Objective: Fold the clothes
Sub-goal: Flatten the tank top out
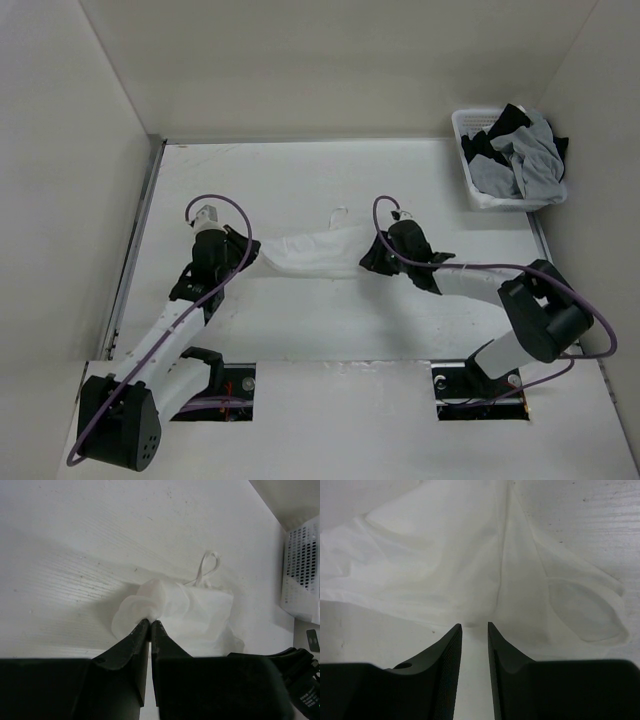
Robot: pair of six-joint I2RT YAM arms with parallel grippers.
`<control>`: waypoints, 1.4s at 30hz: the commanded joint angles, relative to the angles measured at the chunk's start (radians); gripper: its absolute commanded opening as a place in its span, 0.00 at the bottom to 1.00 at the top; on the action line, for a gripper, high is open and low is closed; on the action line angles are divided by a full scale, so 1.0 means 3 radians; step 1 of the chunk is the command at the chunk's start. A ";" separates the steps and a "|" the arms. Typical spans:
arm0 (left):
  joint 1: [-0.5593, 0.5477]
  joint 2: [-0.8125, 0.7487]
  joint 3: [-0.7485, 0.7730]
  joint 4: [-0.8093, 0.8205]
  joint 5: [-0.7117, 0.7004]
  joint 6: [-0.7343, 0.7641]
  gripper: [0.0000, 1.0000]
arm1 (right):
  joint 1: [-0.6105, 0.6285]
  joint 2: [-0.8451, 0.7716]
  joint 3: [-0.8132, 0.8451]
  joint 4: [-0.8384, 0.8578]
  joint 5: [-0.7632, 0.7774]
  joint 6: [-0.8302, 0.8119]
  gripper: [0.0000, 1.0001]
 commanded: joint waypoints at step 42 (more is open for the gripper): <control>-0.0275 -0.1139 0.1880 -0.0775 -0.0327 -0.0070 0.02 | 0.0910 -0.2569 0.1711 -0.2482 0.1455 -0.0553 0.00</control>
